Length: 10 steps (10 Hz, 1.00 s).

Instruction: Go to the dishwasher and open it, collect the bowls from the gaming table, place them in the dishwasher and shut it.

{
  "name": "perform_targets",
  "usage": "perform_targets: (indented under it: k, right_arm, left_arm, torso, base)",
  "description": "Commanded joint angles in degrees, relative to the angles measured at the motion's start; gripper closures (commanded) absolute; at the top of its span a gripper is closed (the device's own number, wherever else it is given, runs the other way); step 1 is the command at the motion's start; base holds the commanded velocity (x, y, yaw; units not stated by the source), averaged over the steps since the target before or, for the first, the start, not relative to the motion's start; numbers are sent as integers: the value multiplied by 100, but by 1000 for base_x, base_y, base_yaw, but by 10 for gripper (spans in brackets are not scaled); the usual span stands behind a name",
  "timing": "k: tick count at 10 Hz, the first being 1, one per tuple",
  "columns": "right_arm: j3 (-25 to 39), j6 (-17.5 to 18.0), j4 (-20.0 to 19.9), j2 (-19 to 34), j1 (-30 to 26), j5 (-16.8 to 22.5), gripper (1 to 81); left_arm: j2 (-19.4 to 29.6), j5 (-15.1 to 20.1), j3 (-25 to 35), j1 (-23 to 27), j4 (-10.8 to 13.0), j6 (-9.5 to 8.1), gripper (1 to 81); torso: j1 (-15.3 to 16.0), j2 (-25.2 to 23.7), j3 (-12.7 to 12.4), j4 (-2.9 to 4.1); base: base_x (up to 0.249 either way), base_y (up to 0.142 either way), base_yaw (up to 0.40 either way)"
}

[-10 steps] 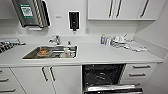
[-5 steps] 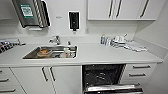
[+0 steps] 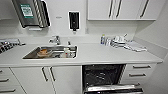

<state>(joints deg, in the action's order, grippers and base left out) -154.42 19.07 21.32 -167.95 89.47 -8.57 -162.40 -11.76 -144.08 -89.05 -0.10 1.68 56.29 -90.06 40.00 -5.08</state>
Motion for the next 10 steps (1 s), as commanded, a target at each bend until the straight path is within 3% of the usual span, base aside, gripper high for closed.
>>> perform_targets:
  k: [1, 3, 4, 6, 10]
  right_arm:
    - [-87, -53, 83, -4, -117, 303, 10]
    - [-96, -52, 83, -126, -108, 389, 10]
    - [-122, -78, 83, -258, -117, 627, 10]
    - [-307, -149, 74, -391, -117, 672, 10]
    - [-360, -140, 39, -487, -152, 672, 10]
  left_arm:
    - [32, 315, -33, 129, 1, 69, 10]
    - [-213, 544, -364, 129, -8, 87, 10]
    - [-431, 544, -732, 129, 10, 95, 10]
    - [-697, 544, -1166, 137, 10, 95, 10]
    - [-750, 535, -1175, 138, 27, 113, 10]
  torso:
    - [-367, 573, 0, 0]
    - [-476, 730, 0, 0]
    - [-605, 929, 0, 0]
    - [-863, 1332, 0, 0]
    - [-1405, 2173, 2, 0]
  base:
    - [0, 0, 0]
    - [0, 0, 0]
    - [0, 0, 0]
    - [0, 0, 0]
    - [0, 0, 0]
